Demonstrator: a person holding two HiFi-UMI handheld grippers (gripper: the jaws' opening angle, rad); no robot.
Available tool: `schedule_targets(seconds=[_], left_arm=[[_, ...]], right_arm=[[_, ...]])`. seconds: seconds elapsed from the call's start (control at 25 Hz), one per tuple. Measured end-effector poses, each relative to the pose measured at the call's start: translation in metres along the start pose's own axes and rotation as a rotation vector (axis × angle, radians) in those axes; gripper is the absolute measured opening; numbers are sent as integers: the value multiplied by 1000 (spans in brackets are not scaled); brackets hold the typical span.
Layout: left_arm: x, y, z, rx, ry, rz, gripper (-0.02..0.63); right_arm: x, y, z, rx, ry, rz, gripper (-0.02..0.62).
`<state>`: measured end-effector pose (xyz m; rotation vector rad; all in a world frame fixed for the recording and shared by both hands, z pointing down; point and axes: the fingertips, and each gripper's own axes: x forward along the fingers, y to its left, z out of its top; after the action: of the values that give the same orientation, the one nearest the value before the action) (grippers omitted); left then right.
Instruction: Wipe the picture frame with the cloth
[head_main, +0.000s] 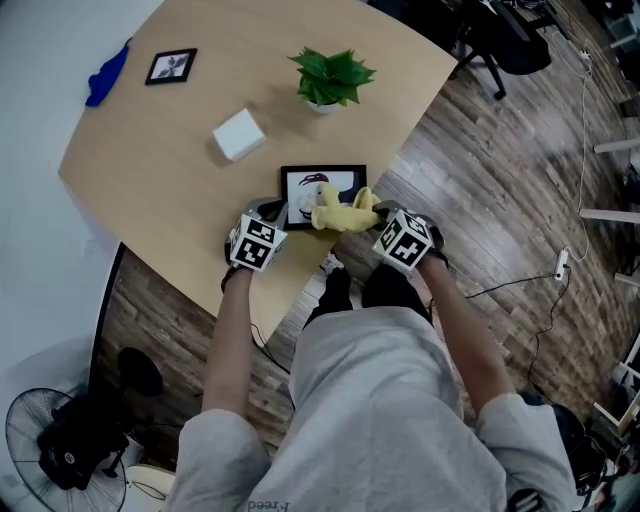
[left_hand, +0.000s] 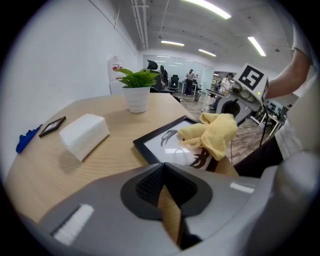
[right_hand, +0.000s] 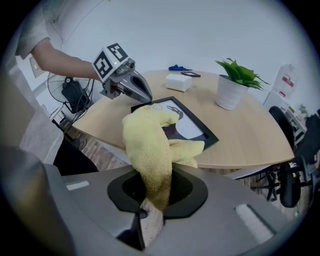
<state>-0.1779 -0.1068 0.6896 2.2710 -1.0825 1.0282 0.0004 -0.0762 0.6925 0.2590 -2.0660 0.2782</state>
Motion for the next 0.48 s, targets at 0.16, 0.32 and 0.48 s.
schedule_targets(seconds=[0.16,0.32,0.48], left_arm=[[-3,2,-5,-43,19,61,52],[-11,3,-12,-130,31,126,52],[-17,-3,-21,-193,38,164,52]], right_arm=[[3,-13,6,11,-3,-8,57],[7,-30,20,-22,18,-28,57],[11,-40,31,-70,49,-46,58]])
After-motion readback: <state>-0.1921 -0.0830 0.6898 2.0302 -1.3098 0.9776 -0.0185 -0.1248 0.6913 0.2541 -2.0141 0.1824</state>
